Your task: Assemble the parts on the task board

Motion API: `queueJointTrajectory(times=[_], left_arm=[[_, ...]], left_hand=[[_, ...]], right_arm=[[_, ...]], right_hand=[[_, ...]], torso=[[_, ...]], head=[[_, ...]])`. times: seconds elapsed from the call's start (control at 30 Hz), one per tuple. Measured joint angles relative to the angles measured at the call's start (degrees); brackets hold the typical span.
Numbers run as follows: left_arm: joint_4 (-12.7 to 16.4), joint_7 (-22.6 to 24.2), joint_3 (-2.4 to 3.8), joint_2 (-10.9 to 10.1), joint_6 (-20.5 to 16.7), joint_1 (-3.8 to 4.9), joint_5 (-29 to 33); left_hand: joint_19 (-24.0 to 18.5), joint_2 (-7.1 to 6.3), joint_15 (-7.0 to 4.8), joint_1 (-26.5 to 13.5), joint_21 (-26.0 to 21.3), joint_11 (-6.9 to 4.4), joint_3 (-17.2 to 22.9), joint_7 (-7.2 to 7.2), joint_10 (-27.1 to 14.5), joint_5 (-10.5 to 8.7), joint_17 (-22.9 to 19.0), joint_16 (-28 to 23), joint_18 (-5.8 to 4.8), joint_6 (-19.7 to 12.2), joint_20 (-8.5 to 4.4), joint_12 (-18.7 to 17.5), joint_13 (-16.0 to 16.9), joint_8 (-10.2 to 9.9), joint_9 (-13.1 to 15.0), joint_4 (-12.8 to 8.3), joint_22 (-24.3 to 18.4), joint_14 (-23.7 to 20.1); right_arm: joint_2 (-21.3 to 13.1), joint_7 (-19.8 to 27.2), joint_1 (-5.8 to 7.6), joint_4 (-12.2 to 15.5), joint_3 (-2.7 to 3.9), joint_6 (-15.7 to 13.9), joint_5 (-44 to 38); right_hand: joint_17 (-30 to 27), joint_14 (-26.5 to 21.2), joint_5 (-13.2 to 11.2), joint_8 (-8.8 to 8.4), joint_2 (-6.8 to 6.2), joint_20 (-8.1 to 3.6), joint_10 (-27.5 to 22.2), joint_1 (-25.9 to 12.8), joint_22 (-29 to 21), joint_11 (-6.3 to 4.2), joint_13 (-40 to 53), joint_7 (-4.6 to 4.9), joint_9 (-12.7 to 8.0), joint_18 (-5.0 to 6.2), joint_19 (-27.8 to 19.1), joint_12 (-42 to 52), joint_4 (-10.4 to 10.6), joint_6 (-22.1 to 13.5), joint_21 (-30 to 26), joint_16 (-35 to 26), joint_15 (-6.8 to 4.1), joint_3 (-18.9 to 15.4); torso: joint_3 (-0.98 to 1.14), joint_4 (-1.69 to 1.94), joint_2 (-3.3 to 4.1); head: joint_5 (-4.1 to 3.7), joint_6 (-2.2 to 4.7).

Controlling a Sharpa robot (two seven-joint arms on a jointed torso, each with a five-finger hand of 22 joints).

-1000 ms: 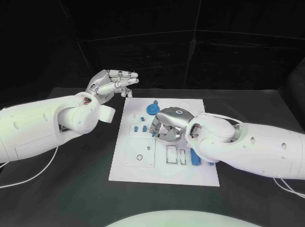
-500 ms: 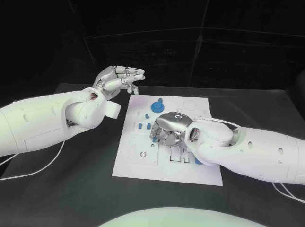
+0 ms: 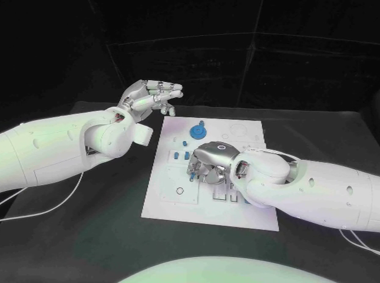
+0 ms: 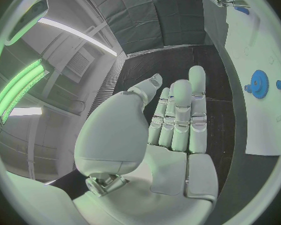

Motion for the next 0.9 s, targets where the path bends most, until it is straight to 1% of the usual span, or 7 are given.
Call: queueJointTrajectory(times=[0.3,0.63,0.7,0.9], left_arm=[[0.0,0.0,0.0,0.1,0.2,0.0,0.0],[-0.1,0.0,0.0,0.1,0.3,0.0,0.1],[-0.1,0.0,0.0,0.1,0.3,0.0,0.1],[-0.1,-0.1,0.0,0.1,0.3,0.0,0.1]], left_hand=[[0.0,0.0,0.0,0.0,-0.3,0.0,-0.3,0.0,0.0,0.0,-0.1,0.0,-0.01,0.0,0.0,0.4,0.0,0.2,0.0,0.0,-0.1,0.0],[0.0,0.0,0.0,0.0,-0.3,0.06,-0.3,0.0,-0.1,0.0,-0.2,0.0,-0.01,0.0,0.0,0.4,0.0,0.2,0.0,0.0,-0.2,0.0],[0.0,0.0,0.0,0.0,-0.3,0.21,-0.3,0.0,-0.2,0.0,-0.3,0.0,-0.01,0.0,0.0,0.4,0.0,0.2,0.0,0.0,-0.2,0.0],[0.0,0.0,0.0,0.0,-0.3,0.21,-0.3,0.0,-0.2,0.0,-0.3,0.0,0.0,0.0,0.0,0.4,0.0,0.2,0.0,0.0,-0.2,0.0]], right_arm=[[0.2,0.0,-0.24,-0.4,0.0,0.8,-0.3],[0.6,0.0,-0.4,-0.7,0.01,1.6,-0.7],[0.7,0.0,-0.45,-0.8,0.01,1.8,-0.8],[0.9,-0.1,-0.55,-1.0,0.03,2.1,-1.2]], right_hand=[[0.0,0.0,0.0,-0.19,0.0,0.0,0.0,0.0,0.0,0.0,0.0,-0.01,0.0,0.0,0.0,0.0,0.0,0.0,0.0,0.0,0.0,0.0],[0.0,0.0,0.0,0.02,0.0,0.0,0.0,0.0,0.0,0.0,0.0,-0.02,0.0,0.0,0.0,0.0,0.0,0.0,0.0,0.0,0.0,0.0],[-0.2,0.0,0.0,0.02,0.0,0.0,-0.2,0.0,0.0,0.21,0.0,-0.08,0.0,0.0,0.0,-0.2,0.0,-0.1,0.0,0.0,0.0,0.0],[-0.2,0.0,0.0,0.02,0.0,0.0,-0.2,0.0,-0.1,0.21,0.0,-0.09,-0.1,0.0,0.0,-0.2,0.0,-0.1,0.0,0.0,0.0,0.0]], torso=[[0.0,-0.02,0.02],[0.0,-0.02,0.02],[0.0,-0.02,0.02],[-0.01,-0.02,0.01]], head=[[0.1,-0.05],[0.12,-0.14],[0.12,-0.15],[0.12,-0.19]])
